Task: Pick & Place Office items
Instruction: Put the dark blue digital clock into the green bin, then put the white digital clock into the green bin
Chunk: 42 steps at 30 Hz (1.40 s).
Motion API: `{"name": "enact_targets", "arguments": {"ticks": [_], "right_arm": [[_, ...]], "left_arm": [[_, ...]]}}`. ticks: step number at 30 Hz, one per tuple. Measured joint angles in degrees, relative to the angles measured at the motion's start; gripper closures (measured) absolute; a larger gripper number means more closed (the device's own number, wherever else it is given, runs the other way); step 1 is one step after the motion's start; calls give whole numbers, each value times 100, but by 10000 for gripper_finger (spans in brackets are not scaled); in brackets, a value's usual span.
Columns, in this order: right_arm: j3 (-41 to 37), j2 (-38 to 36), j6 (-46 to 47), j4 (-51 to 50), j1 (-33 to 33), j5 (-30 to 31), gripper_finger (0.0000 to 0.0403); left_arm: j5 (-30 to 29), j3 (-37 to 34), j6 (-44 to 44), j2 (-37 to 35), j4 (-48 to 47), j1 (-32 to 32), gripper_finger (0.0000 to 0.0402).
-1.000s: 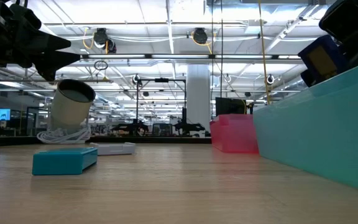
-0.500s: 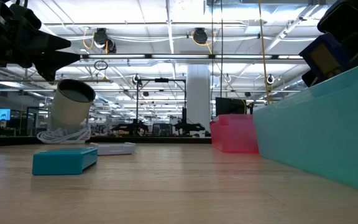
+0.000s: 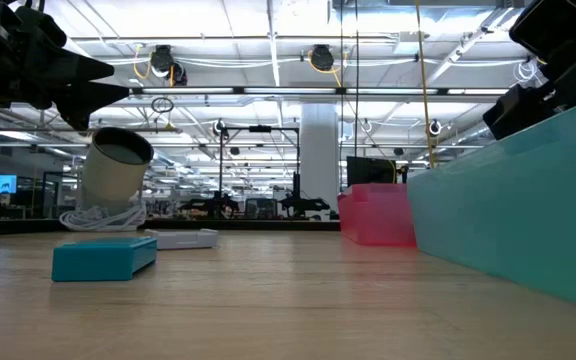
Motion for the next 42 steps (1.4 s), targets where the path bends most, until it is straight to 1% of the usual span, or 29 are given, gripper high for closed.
{"name": "enact_targets", "arguments": {"ticks": [6,25,31,38,42], "right_arm": [[0,-1,-20,116,0,0,141],[0,-1,-96,171,-2,1,149],[0,-1,-348,856,-2,-1,149],[0,-1,-1250,2194,-7,0,149],[0,-1,-1519,2637,-7,0,149]], "left_arm": [[1,0,0,0,-1,1,176],[2,0,0,0,0,0,176],[2,0,0,0,-2,0,176],[1,0,0,0,7,2,176],[6,0,83,-2,415,0,176]]}}
